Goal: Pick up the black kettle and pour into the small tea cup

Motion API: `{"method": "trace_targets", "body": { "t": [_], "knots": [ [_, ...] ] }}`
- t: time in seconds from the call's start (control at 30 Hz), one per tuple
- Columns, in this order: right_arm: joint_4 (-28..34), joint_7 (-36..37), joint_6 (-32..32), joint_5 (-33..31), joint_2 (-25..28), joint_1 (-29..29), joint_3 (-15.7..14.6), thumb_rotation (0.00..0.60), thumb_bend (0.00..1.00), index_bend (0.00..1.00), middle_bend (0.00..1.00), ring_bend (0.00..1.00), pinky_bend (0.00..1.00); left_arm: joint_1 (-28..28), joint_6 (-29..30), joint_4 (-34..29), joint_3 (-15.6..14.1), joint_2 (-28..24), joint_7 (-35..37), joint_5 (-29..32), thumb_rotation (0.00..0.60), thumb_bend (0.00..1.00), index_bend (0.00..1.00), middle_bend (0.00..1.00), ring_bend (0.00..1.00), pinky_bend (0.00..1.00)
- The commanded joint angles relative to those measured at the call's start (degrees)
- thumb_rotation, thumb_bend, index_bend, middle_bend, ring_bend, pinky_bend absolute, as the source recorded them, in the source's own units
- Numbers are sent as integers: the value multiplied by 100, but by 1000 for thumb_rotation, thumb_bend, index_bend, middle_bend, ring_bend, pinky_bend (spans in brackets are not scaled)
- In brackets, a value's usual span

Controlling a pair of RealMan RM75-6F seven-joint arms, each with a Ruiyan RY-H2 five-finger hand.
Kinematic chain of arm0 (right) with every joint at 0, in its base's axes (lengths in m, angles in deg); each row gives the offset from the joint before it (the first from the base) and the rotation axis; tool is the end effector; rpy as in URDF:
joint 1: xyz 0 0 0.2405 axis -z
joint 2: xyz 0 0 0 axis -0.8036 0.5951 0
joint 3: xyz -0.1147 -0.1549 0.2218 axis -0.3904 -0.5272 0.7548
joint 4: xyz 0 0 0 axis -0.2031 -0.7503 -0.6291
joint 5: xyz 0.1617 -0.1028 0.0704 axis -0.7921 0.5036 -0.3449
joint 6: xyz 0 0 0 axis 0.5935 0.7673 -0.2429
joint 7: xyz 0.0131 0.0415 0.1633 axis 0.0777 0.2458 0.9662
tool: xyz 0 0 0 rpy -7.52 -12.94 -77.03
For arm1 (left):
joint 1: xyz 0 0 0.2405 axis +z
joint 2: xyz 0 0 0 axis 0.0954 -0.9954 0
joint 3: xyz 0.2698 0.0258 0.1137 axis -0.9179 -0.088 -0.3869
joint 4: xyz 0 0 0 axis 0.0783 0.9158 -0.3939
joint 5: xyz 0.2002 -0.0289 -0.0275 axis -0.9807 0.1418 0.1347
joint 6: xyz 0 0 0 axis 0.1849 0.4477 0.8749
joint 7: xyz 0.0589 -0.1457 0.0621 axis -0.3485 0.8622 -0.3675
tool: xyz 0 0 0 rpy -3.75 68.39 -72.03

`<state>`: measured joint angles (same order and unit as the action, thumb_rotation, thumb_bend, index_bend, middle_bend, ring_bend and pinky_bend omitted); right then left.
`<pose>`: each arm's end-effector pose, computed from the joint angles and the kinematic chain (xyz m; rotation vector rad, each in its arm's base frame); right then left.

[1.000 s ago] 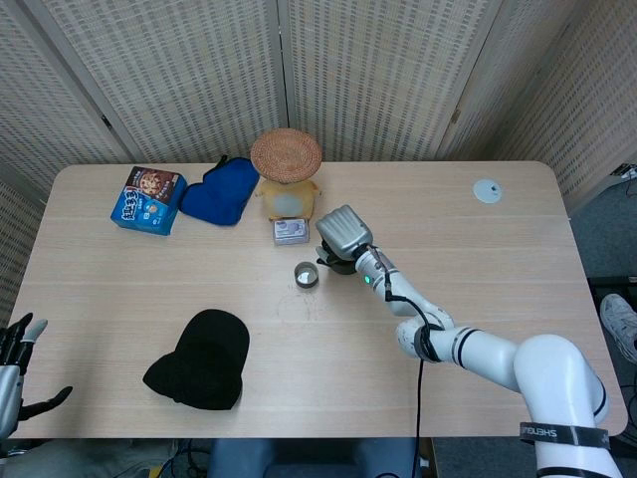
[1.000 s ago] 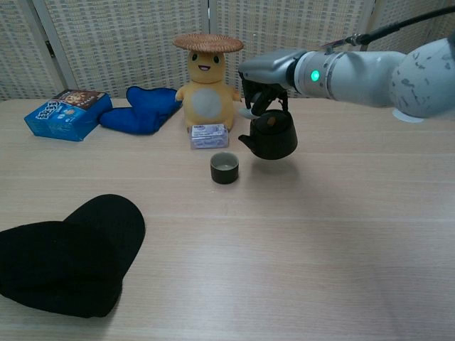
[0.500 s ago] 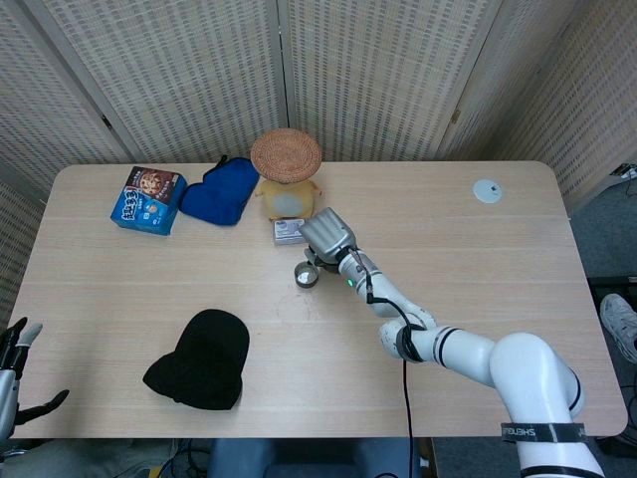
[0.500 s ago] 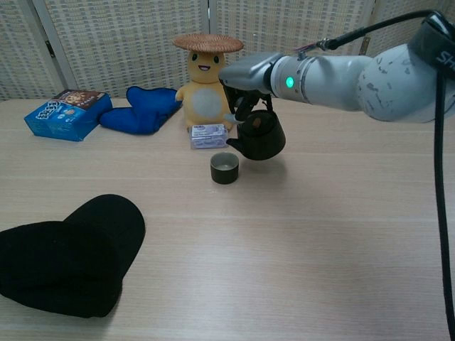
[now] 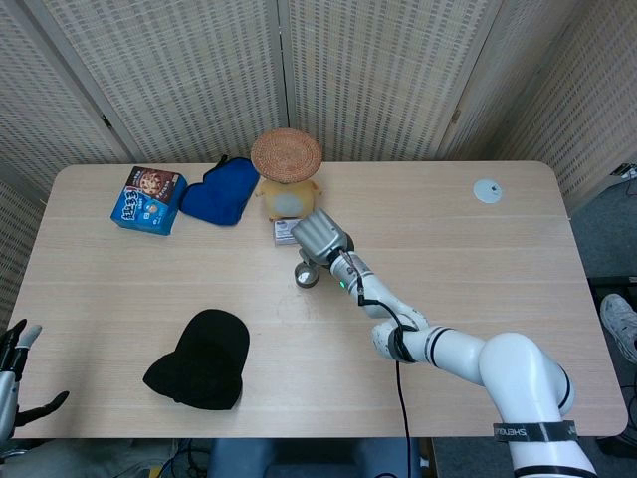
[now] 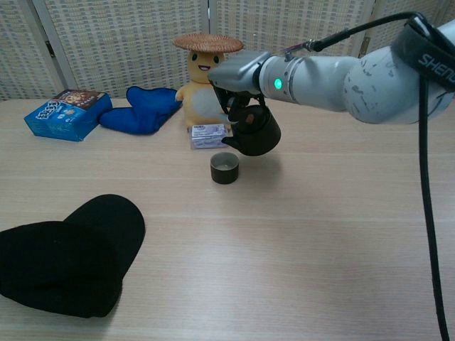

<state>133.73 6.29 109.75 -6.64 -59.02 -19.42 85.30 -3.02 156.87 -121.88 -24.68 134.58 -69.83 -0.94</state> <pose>-0.0241 -0.5029 -0.0779 2.1215 -0.4326 0.6728 -0.3690 0.1550 0.1771 -1.2704 -0.9362 -0.8706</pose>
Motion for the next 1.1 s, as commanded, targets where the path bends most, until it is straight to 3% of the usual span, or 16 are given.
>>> {"method": "trace_targets", "body": {
  "t": [0.03, 1.1],
  "knots": [
    [-16, -42, -4, 8, -21, -36, -19, 443, 509, 1000, 1000, 911, 617, 12, 7, 9, -2, 6, 6, 4, 593, 94, 89, 0, 45, 0],
    [28, -1074, 110, -150, -142, -310, -427, 449, 511, 1000, 1000, 914, 620, 100, 71, 34, -1, 41, 27, -23, 595, 94, 89, 0, 45, 0]
  ]
}}
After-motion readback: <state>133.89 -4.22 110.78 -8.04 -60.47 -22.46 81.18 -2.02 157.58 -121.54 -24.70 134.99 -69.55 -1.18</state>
